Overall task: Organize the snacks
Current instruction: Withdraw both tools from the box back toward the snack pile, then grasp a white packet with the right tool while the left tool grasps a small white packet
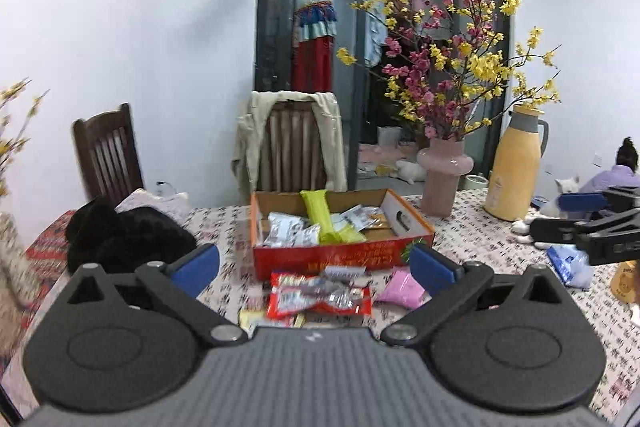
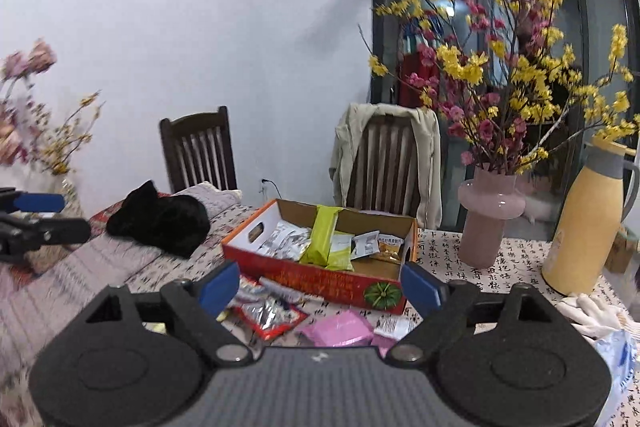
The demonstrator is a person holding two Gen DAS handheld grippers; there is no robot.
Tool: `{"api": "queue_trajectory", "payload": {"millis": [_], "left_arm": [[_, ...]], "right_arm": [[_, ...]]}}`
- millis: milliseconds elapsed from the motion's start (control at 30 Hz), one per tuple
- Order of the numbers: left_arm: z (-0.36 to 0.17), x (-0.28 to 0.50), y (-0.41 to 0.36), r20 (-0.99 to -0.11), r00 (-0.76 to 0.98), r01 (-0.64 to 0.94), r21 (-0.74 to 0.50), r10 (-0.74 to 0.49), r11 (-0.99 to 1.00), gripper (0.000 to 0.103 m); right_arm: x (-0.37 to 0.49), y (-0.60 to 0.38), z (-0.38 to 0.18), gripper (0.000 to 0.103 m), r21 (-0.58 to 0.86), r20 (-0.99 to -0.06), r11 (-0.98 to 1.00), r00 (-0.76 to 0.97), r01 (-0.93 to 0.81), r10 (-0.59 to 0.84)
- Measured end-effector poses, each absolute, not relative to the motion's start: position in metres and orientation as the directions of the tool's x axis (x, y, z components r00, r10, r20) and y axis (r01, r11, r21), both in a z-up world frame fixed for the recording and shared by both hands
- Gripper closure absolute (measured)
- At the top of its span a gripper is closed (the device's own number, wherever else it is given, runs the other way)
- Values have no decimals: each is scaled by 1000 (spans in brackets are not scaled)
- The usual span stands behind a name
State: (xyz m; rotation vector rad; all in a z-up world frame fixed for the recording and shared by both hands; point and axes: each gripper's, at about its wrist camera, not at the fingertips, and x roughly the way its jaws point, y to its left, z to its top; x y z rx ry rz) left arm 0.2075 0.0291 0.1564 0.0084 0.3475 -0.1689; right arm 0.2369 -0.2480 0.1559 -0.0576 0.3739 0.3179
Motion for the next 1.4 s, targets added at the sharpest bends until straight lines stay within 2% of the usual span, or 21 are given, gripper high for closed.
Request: {"api": "queue_trajectory", "payload": {"millis": [100, 200, 367, 467, 667, 900, 1400], "left_arm": [[136, 180, 28, -314, 940, 132, -19, -131, 991, 0], [118, 153, 30, -289, 950, 112, -31, -116, 993, 0], [91, 119, 30, -320, 940, 99, -79, -119, 992, 0], [74, 99, 28, -325, 937, 118, -58, -131, 991, 0], [38, 72, 27, -371, 915, 138, -80, -158, 987, 0], [27, 75, 29, -410, 899, 131, -90, -157, 987, 0], [17, 131, 34, -476, 858, 149, -123, -190, 981, 0]], "right_arm": [[204, -251, 144, 4, -3, -326, 949, 898, -314, 296], [174, -252, 128, 4, -18, -306, 947, 903, -321, 301], [132, -250, 96, 3, -53, -312, 941, 901, -334, 302], [110, -251, 73, 2, -70, -293, 944, 912, -321, 288], [80, -258, 34, 2, -10, -359, 962, 899, -272, 250], [71, -252, 16, 2, -25, -400, 961, 884, -276, 244], [128, -246, 17, 4, -8, -471, 961, 849, -277, 241]]}}
